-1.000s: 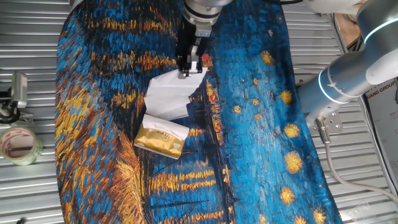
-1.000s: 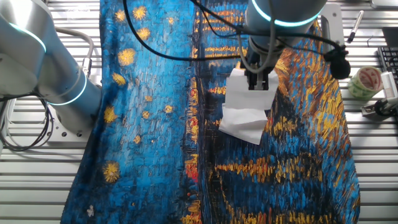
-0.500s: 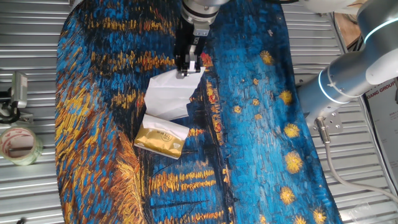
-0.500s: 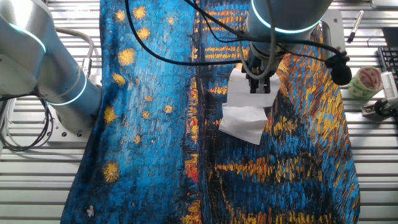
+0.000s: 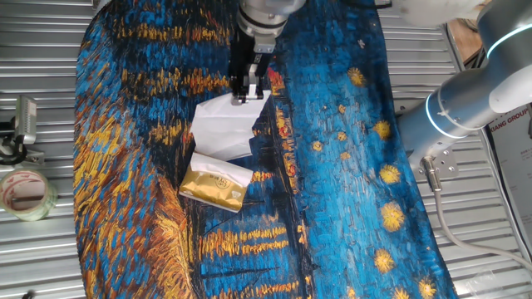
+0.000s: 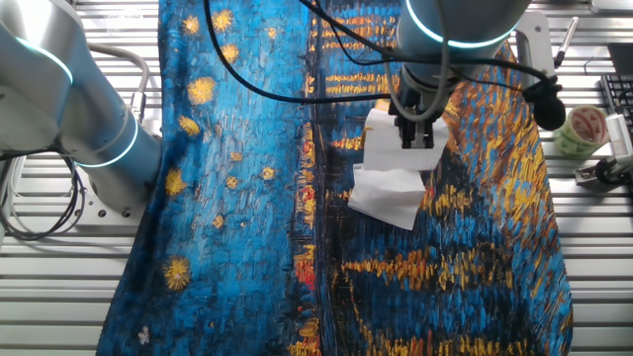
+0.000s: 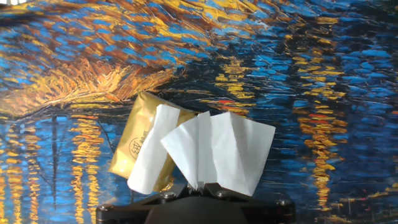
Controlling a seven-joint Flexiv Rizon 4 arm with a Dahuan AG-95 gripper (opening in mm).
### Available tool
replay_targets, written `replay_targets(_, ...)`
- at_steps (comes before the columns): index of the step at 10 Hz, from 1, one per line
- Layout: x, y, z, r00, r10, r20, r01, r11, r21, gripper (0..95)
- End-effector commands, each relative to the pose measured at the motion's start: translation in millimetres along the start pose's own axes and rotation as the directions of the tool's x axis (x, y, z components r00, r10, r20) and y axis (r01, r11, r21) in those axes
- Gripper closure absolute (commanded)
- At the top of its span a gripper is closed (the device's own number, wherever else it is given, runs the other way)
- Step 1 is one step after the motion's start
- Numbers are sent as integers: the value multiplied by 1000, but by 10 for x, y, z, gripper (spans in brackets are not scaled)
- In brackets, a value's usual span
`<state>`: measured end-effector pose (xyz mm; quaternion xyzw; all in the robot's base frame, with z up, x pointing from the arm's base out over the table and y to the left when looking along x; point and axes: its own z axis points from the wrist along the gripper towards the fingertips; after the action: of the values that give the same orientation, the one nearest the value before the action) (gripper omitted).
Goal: Pull out a napkin
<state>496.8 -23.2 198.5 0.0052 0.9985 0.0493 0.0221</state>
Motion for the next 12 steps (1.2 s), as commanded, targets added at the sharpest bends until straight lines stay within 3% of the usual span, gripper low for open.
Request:
replay_targets(1, -41, -23, 36, 1000, -2, 7, 2, 1000, 20, 950)
replay_targets(5, -65, -24, 34, 1000, 3, 12, -4, 999, 43, 950)
replay_targets(6, -58, -24, 36, 1000, 10, 18, -11, 998, 63, 950)
replay_targets(12, -59, -25, 40, 1000, 10, 19, -11, 998, 60, 950)
